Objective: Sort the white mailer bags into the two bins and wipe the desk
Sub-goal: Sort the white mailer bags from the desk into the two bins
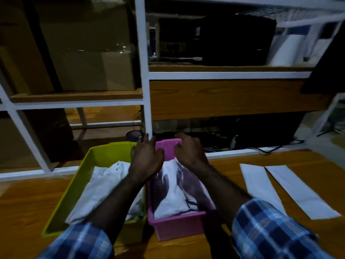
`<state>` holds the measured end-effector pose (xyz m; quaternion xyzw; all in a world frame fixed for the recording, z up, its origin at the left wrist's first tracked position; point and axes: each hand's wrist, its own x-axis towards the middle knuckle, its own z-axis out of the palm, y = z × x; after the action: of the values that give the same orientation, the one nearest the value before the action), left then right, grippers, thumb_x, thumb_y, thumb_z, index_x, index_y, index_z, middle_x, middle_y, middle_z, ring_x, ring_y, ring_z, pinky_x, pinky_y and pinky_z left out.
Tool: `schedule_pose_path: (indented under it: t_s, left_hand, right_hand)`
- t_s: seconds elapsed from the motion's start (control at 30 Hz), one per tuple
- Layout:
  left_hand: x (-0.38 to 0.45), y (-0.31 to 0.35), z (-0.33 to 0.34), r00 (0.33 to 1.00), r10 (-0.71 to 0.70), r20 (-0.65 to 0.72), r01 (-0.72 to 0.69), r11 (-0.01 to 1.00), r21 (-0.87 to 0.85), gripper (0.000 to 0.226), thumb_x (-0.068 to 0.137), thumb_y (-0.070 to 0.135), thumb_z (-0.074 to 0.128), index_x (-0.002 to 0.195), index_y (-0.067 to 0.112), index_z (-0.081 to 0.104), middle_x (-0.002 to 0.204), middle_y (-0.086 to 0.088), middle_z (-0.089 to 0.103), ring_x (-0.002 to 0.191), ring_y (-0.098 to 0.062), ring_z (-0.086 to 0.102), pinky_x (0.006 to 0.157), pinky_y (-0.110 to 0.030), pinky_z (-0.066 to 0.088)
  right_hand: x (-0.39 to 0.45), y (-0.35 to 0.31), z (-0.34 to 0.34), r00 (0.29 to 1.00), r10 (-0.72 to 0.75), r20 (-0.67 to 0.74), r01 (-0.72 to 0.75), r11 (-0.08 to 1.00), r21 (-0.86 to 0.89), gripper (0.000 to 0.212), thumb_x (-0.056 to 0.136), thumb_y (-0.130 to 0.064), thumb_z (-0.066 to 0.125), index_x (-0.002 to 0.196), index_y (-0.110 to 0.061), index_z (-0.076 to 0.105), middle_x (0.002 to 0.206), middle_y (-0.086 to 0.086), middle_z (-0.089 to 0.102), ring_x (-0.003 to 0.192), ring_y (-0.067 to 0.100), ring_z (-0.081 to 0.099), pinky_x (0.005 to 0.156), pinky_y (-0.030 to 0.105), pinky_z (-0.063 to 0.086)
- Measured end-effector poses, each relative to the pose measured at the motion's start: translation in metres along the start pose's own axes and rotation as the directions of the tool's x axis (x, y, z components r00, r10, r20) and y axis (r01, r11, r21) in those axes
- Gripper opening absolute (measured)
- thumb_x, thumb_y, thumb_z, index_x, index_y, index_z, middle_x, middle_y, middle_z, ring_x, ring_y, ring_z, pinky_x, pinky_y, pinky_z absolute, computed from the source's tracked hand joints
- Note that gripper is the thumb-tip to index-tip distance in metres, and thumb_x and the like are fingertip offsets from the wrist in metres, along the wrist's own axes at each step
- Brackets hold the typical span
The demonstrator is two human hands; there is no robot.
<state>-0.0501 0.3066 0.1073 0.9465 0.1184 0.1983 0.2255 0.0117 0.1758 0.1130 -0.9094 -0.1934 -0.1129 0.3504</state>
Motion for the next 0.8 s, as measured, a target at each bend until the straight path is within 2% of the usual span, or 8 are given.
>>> schedule_pose_path:
  t_s: [0.1,0.23,0.37,0.43,0.53,0.7,0.8]
  left_hand:
    - [-0.003,0.043,0.028,0.998,0.054,0.013,-0.055,0.997,0.059,0.068,0.073,0.039,0.037,0.133,0.010,0.050,0.141,-0.015,0.044,0.130,-0.034,0.039,0.102,-0.046,0.038]
    - [-0.010,0.107,0.071,0.997,0.054,0.063,-0.055,0.998,0.015,0.061,0.087,0.037,0.042,0.143,0.012,0.039,0.153,-0.014,0.029,0.139,-0.032,0.027,0.113,-0.046,0.025]
    - [-0.013,0.169,0.119,0.994,0.095,0.059,-0.094,0.995,-0.021,0.060,0.085,0.035,0.044,0.142,0.017,0.041,0.152,-0.011,0.032,0.138,-0.030,0.029,0.111,-0.044,0.029]
    - [-0.015,0.199,0.144,0.989,0.106,0.099,-0.106,0.994,-0.007,0.059,0.089,0.032,0.048,0.144,0.017,0.037,0.155,-0.011,0.026,0.142,-0.028,0.022,0.114,-0.043,0.024]
    - [-0.020,0.237,0.180,0.981,0.106,0.164,-0.108,0.994,0.008,0.060,0.093,0.031,0.045,0.149,0.017,0.027,0.158,-0.009,0.016,0.146,-0.026,0.010,0.118,-0.043,0.014]
    - [-0.031,0.276,0.236,0.952,0.062,0.300,-0.076,0.996,0.036,0.064,0.095,0.038,0.042,0.151,0.019,0.018,0.160,-0.009,0.007,0.146,-0.029,0.006,0.118,-0.046,0.009]
    - [-0.036,0.285,0.273,0.921,0.023,0.389,-0.057,0.995,0.076,0.065,0.096,0.044,0.039,0.151,0.021,0.015,0.160,-0.009,0.005,0.146,-0.031,0.005,0.117,-0.049,0.013]
  right_hand:
    - [-0.001,0.045,-0.031,0.999,0.038,-0.012,-0.038,0.999,0.005,0.040,0.085,-0.014,0.053,0.124,-0.017,0.062,0.121,0.011,0.066,0.115,0.030,0.058,0.096,0.032,0.047]
    - [-0.005,0.112,-0.074,0.997,0.067,-0.029,-0.068,0.997,-0.025,0.038,0.087,-0.014,0.053,0.123,-0.018,0.063,0.120,0.008,0.067,0.113,0.028,0.059,0.093,0.031,0.047]
    - [-0.007,0.184,-0.113,0.994,0.103,-0.046,-0.106,0.992,-0.067,0.037,0.087,-0.018,0.054,0.124,-0.022,0.061,0.122,0.006,0.066,0.114,0.027,0.059,0.092,0.032,0.049]
    - [-0.007,0.220,-0.130,0.993,0.116,-0.036,-0.119,0.988,-0.103,0.038,0.087,-0.017,0.054,0.125,-0.021,0.061,0.122,0.008,0.066,0.115,0.026,0.058,0.091,0.029,0.046]
    - [-0.009,0.267,-0.151,0.986,0.165,-0.035,-0.169,0.974,-0.150,0.042,0.088,-0.016,0.053,0.129,-0.020,0.059,0.128,0.007,0.063,0.121,0.025,0.055,0.096,0.029,0.044]
    - [-0.015,0.338,-0.170,0.960,0.280,0.019,-0.270,0.940,-0.210,0.047,0.089,-0.020,0.054,0.136,-0.023,0.051,0.134,0.006,0.057,0.124,0.028,0.052,0.098,0.040,0.049]
    - [-0.018,0.374,-0.175,0.940,0.330,0.086,-0.294,0.912,-0.287,0.051,0.091,-0.027,0.055,0.140,-0.024,0.043,0.141,0.005,0.049,0.128,0.030,0.047,0.098,0.043,0.048]
